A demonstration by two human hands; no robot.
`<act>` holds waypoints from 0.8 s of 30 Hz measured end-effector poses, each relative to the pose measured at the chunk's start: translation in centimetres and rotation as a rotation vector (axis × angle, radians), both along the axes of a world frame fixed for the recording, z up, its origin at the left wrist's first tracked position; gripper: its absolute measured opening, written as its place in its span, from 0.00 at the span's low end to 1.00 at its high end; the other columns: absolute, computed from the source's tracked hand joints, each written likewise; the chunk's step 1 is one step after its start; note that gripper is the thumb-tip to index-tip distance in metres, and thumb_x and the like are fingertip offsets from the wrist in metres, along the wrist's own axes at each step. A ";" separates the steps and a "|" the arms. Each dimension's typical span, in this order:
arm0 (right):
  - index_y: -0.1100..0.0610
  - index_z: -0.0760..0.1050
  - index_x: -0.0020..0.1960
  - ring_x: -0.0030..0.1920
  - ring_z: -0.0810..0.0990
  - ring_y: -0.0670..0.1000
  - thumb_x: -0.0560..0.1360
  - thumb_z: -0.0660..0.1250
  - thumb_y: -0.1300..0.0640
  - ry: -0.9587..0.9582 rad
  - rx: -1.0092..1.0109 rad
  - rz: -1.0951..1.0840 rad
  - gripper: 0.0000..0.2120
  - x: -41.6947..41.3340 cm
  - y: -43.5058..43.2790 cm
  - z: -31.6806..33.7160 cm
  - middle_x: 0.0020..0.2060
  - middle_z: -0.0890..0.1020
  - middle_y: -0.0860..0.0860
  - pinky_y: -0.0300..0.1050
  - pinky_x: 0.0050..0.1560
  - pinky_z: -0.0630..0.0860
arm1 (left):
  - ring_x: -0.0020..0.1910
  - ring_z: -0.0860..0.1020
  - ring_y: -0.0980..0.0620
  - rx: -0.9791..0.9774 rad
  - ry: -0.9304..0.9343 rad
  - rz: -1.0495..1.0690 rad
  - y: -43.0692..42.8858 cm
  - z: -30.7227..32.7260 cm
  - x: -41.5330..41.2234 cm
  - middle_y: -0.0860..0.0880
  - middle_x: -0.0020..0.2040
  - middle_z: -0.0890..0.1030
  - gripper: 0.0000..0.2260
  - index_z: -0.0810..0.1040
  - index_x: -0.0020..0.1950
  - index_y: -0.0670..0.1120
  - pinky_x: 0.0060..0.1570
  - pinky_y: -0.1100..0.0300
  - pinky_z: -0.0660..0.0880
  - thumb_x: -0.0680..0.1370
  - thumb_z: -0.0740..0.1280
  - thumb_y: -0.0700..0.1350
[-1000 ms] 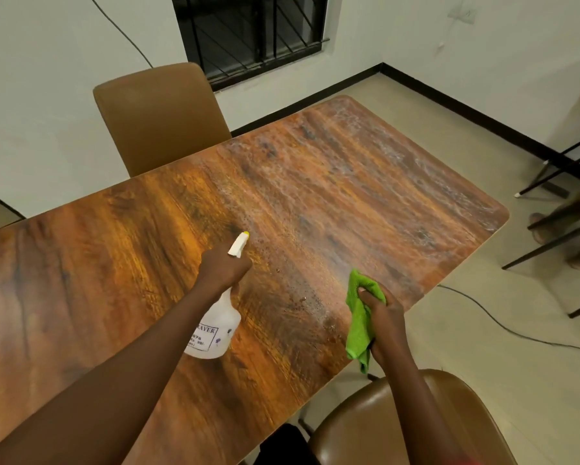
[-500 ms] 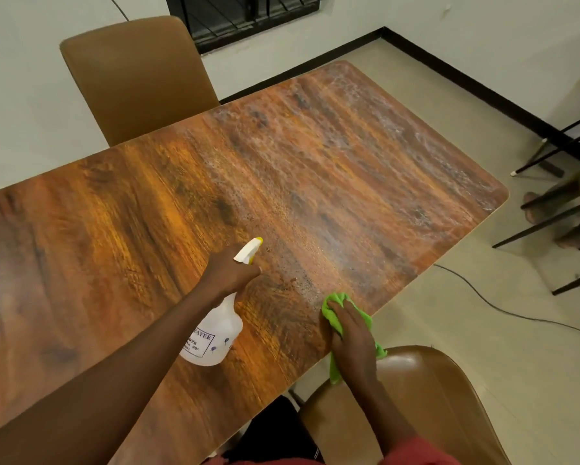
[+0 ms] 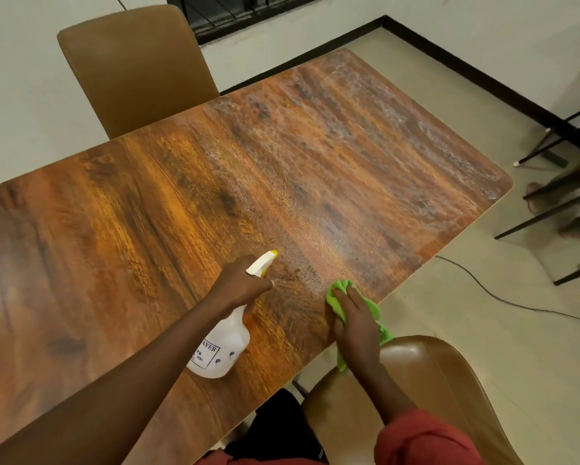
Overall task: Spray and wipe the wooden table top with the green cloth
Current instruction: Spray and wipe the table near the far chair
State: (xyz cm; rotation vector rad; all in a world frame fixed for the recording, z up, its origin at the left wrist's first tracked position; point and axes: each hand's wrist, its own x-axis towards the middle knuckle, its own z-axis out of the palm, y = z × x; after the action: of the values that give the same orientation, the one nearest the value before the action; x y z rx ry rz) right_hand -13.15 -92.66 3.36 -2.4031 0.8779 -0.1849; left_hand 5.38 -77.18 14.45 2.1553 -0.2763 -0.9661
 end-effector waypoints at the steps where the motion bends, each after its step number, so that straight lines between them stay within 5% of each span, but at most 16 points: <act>1: 0.52 0.72 0.68 0.69 0.69 0.57 0.73 0.67 0.61 -0.014 0.001 0.033 0.24 0.1 1.1 -0.1 0.70 0.70 0.54 0.49 0.66 0.63 | 0.40 0.77 0.43 0.000 0.010 0.006 0.2 -0.2 -0.1 0.41 0.53 0.78 0.20 0.74 0.65 0.45 0.39 0.52 0.76 0.74 0.71 0.43; 7: 0.53 0.77 0.63 0.63 0.75 0.57 0.66 0.70 0.63 -0.067 -0.039 0.267 0.25 -0.9 3.8 -0.2 0.63 0.77 0.54 0.54 0.61 0.71 | 0.37 0.76 0.43 -0.004 0.050 0.033 0.1 -0.8 -0.6 0.40 0.51 0.77 0.20 0.75 0.64 0.46 0.37 0.52 0.75 0.73 0.71 0.43; 14: 0.51 0.73 0.67 0.72 0.63 0.54 0.72 0.64 0.59 0.009 0.006 0.093 0.24 -0.1 1.3 -0.6 0.70 0.70 0.53 0.55 0.69 0.62 | 0.30 0.75 0.45 -0.020 0.070 0.088 0.9 -0.2 0.6 0.41 0.51 0.79 0.21 0.73 0.67 0.49 0.31 0.57 0.73 0.74 0.71 0.41; 17: 0.52 0.74 0.66 0.71 0.64 0.53 0.71 0.67 0.63 -0.056 0.013 0.207 0.25 -0.5 5.2 -1.0 0.68 0.72 0.52 0.53 0.69 0.62 | 0.29 0.75 0.45 -0.011 0.082 0.127 1.6 -0.3 1.0 0.43 0.49 0.78 0.23 0.72 0.68 0.49 0.28 0.58 0.73 0.73 0.71 0.41; 20: 0.53 0.77 0.62 0.67 0.69 0.55 0.71 0.60 0.56 -0.073 -0.084 0.258 0.20 -0.3 5.6 -0.4 0.64 0.77 0.51 0.49 0.66 0.63 | 0.29 0.74 0.43 -0.017 0.094 0.135 2.0 -0.3 1.4 0.42 0.48 0.79 0.21 0.73 0.65 0.49 0.29 0.57 0.73 0.73 0.71 0.42; 24: 0.52 0.78 0.61 0.62 0.75 0.55 0.65 0.74 0.59 -0.032 -0.098 0.342 0.24 0.0 7.1 -0.7 0.61 0.79 0.51 0.53 0.60 0.74 | 0.29 0.75 0.44 0.008 0.083 0.153 2.7 -0.8 1.5 0.40 0.50 0.79 0.20 0.75 0.63 0.47 0.31 0.56 0.73 0.72 0.72 0.43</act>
State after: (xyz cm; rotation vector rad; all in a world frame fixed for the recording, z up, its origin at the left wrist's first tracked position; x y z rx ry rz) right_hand -13.18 -85.53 2.70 -2.5892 0.4411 -0.1352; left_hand 6.89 -74.44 13.61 2.1035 -0.0656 -0.9672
